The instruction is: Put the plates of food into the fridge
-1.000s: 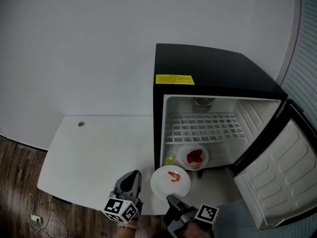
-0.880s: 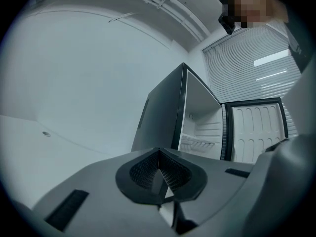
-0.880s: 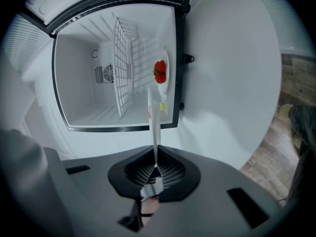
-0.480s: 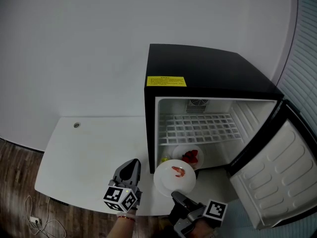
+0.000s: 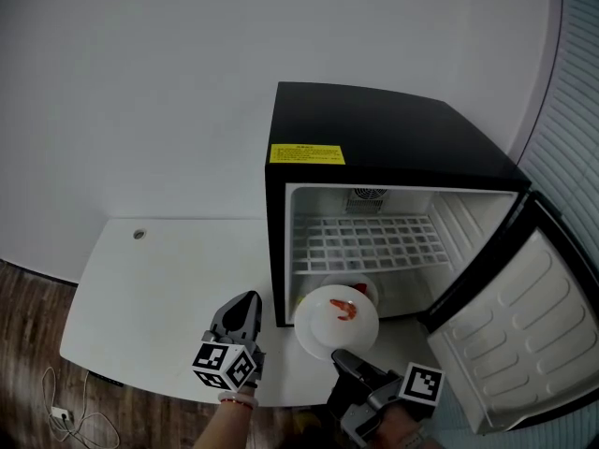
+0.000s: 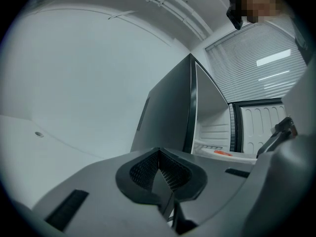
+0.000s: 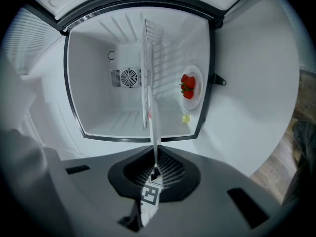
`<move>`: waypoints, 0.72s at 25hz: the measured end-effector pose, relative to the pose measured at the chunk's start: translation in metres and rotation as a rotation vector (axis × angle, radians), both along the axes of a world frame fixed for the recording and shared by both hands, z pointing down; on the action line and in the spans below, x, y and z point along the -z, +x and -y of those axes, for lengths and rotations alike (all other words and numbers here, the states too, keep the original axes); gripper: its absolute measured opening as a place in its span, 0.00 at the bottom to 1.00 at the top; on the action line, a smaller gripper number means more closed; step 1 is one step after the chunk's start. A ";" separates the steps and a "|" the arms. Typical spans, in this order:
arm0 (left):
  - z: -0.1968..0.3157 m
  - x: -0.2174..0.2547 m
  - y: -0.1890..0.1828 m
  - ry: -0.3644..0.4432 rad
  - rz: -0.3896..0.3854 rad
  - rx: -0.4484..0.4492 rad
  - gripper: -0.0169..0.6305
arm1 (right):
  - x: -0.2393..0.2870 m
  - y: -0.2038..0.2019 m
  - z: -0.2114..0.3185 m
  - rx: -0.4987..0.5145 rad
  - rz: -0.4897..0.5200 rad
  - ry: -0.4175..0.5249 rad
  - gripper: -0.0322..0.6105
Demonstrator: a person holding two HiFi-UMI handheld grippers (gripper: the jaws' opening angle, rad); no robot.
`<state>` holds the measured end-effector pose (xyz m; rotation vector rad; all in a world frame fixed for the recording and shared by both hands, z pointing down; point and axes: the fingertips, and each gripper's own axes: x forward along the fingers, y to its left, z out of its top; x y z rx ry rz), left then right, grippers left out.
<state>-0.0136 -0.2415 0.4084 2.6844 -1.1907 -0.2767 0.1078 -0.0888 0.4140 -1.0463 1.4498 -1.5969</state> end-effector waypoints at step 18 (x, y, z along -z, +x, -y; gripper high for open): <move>0.019 0.013 0.003 0.022 -0.017 0.041 0.04 | 0.042 0.010 0.035 0.046 -0.014 0.053 0.08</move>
